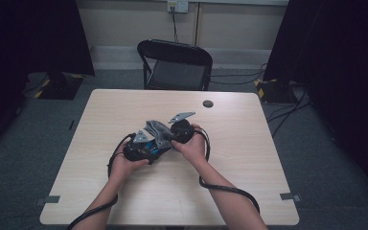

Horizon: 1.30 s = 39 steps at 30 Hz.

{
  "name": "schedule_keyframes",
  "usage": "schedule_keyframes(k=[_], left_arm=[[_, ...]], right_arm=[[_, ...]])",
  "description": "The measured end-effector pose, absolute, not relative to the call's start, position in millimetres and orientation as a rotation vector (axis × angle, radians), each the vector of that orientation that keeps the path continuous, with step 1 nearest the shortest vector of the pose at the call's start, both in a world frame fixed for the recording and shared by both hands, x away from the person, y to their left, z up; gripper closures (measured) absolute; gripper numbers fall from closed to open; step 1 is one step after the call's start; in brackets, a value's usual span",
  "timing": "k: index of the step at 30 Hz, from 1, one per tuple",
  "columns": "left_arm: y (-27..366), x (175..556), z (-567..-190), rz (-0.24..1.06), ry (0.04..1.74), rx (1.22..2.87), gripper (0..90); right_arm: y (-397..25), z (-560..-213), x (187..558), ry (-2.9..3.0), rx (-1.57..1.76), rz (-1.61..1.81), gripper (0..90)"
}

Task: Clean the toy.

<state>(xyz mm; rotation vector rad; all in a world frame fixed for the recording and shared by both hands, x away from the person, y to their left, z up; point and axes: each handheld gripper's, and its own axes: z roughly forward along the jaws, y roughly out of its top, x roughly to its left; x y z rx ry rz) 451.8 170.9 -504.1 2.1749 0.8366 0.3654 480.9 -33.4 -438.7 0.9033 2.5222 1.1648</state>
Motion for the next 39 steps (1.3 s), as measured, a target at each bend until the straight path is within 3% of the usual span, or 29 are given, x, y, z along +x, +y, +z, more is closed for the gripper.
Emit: schedule_keyframes(k=[16, 39], left_arm=[[171.2, 451.9, -503.9, 0.374, 0.835, 2.177, 24.2], [171.1, 451.8, -503.9, 0.374, 0.834, 2.178, 24.2]], right_arm=[[5.6, -458.0, 464.9, 2.616, 0.801, 1.156, 78.8], [0.3, -460.4, 473.5, 2.597, 0.812, 1.117, 79.3]])
